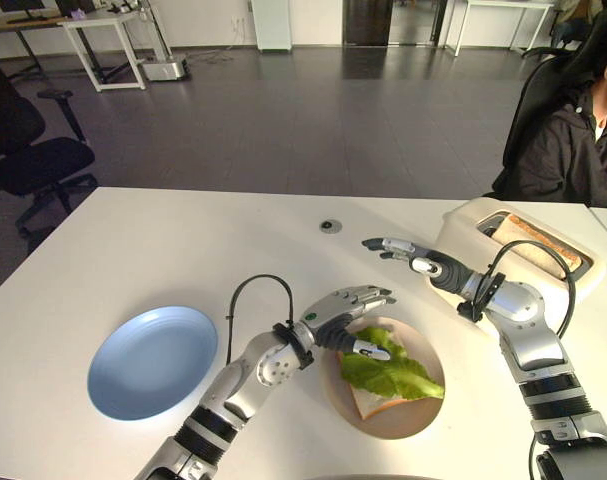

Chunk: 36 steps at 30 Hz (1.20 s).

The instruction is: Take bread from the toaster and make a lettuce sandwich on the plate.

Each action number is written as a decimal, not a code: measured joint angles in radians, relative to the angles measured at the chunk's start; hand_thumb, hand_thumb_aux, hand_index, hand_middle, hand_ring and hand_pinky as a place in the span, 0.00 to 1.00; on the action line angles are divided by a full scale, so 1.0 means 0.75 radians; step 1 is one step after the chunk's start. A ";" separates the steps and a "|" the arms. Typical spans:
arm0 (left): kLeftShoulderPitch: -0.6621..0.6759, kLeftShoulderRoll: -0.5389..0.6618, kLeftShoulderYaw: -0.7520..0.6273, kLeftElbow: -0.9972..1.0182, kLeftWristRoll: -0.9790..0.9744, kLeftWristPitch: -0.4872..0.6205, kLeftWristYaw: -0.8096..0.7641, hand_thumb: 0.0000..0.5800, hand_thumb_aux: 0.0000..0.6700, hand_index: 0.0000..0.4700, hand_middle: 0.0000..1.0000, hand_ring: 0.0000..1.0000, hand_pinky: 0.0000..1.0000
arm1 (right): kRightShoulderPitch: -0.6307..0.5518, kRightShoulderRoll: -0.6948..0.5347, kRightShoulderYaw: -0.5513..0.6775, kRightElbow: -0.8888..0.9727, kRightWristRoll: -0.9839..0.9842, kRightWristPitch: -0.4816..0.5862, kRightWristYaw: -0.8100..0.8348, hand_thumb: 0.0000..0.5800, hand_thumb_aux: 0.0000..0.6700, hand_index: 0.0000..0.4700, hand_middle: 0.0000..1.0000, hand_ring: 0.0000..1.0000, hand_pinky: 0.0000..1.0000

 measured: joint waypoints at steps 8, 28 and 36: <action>0.226 0.060 0.109 -0.219 -0.178 0.012 -0.036 0.00 0.00 0.00 0.00 0.00 0.00 | 0.126 -0.262 -0.460 -0.307 -0.325 -0.201 -0.309 0.00 0.00 0.00 0.00 0.00 0.00; 0.315 0.009 0.331 -0.290 -0.677 -0.051 -0.080 0.00 0.00 0.00 0.00 0.00 0.00 | 0.241 -0.602 -0.438 0.230 -0.668 -0.185 -0.585 1.00 1.00 1.00 0.00 0.00 0.00; 0.307 0.016 0.373 -0.235 -0.667 -0.062 -0.081 0.00 0.00 0.00 0.00 0.00 0.00 | 0.164 -0.560 -0.539 0.198 -0.277 0.005 -0.462 1.00 1.00 1.00 0.00 0.00 0.00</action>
